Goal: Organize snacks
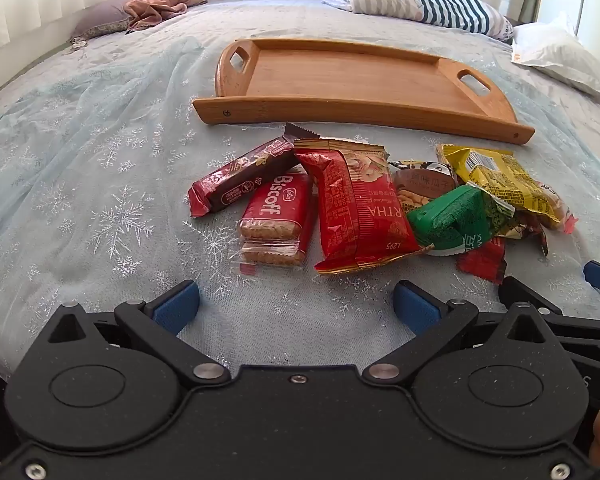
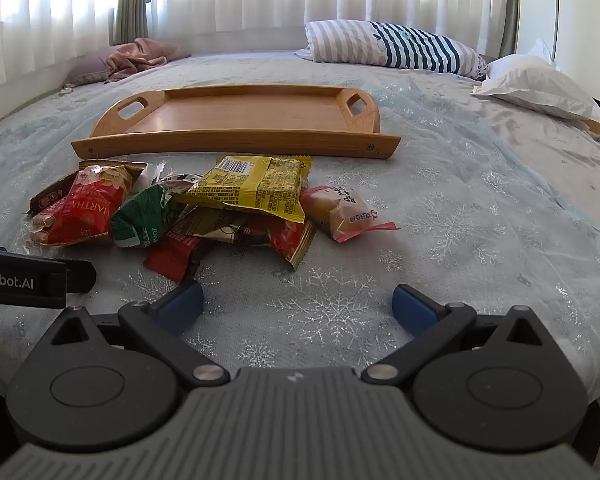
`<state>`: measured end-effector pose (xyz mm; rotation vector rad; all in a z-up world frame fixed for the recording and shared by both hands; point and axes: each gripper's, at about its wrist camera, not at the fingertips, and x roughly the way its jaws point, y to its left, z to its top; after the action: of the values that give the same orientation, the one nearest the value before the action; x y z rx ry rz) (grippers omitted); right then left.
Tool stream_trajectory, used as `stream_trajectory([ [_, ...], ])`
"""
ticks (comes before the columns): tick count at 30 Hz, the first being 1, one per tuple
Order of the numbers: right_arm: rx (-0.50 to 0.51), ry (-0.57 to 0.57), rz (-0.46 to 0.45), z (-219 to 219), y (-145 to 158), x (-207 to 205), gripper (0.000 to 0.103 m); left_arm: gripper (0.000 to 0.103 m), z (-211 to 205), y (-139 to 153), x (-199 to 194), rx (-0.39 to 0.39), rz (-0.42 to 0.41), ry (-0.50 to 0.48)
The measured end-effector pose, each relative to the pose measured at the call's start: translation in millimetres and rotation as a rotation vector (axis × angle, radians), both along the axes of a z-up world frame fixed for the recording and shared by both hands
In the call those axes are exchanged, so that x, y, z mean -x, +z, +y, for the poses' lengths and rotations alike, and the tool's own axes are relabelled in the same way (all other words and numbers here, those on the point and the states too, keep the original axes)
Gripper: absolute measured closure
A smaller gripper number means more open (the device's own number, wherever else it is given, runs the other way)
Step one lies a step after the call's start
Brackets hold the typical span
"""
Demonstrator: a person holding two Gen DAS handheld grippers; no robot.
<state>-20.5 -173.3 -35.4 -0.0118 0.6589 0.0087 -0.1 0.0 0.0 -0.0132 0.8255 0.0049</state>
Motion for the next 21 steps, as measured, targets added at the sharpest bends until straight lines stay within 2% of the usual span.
stream_trajectory([
  [21,0.003,0.000,-0.005,0.6,0.0,1.0,0.000,0.000,0.1,0.0,-0.2,0.002,0.006,0.001],
])
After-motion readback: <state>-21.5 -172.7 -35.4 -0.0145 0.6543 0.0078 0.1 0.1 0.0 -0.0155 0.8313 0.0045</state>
